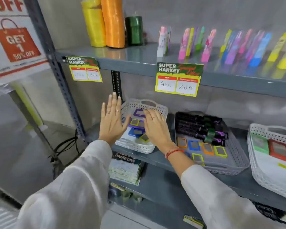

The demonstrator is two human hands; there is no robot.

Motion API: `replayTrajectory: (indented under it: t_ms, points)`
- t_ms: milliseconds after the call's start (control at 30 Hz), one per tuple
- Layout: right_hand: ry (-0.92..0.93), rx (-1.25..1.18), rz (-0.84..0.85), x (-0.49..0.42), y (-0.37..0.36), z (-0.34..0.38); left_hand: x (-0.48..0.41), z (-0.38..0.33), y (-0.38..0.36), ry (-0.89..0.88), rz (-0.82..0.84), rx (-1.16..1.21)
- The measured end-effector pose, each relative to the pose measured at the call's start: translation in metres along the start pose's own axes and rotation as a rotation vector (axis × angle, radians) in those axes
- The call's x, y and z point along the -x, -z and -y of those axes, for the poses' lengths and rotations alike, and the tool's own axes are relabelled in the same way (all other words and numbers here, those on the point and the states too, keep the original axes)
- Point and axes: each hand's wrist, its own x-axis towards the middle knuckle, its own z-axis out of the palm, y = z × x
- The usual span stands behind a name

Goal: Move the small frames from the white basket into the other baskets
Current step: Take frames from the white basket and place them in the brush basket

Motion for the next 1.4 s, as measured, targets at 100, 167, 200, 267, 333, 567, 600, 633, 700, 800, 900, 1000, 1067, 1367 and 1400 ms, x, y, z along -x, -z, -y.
replayTrajectory:
  t_ms: [100,167,200,267,333,567,600,633,700,800,900,1000,1067,1367,1400]
  points:
    - [-0.064,-0.053,0.102,-0.001,-0.022,-0.014,0.005,-0.01,-0.019,0.058,0.088,0.078]
    - [-0.136,-0.087,0.284,-0.004,-0.034,-0.021,0.011,-0.019,-0.039,0.057,0.146,0.113]
    - [-0.173,-0.109,0.372,-0.005,-0.037,-0.023,0.013,-0.023,-0.044,0.045,0.172,0.133]
    - [-0.234,-0.124,0.52,-0.01,-0.042,-0.028,0.016,-0.029,-0.055,0.026,0.228,0.146]
    - [-0.27,-0.169,0.617,-0.012,-0.051,-0.034,0.022,-0.035,-0.066,-0.012,0.245,0.137]
    - [-0.358,-0.253,0.793,-0.012,-0.067,-0.04,0.032,-0.049,-0.085,-0.174,0.216,0.045]
    - [-0.367,-0.247,0.802,-0.012,-0.069,-0.041,0.033,-0.049,-0.087,-0.182,0.238,0.033]
    - [-0.375,-0.238,0.81,-0.012,-0.071,-0.041,0.034,-0.05,-0.087,-0.188,0.261,0.024]
    - [-0.379,-0.217,0.822,-0.013,-0.073,-0.041,0.037,-0.05,-0.089,-0.222,0.261,-0.02]
    - [-0.384,-0.179,0.829,-0.015,-0.078,-0.041,0.039,-0.049,-0.094,-0.26,0.234,-0.099]
    - [-0.358,-0.115,0.876,-0.017,-0.083,-0.042,0.038,-0.047,-0.101,-0.259,0.211,-0.146]
    - [-0.334,-0.088,0.893,-0.017,-0.087,-0.042,0.037,-0.046,-0.106,-0.258,0.183,-0.174]
    - [-0.333,-0.092,0.89,-0.017,-0.089,-0.042,0.037,-0.046,-0.106,-0.253,0.179,-0.178]
    - [-0.404,-0.241,0.877,-0.02,-0.087,-0.048,0.034,-0.051,-0.101,-0.257,0.149,-0.207]
    - [-0.417,-0.269,0.874,-0.02,-0.087,-0.048,0.034,-0.051,-0.101,-0.254,0.159,-0.214]
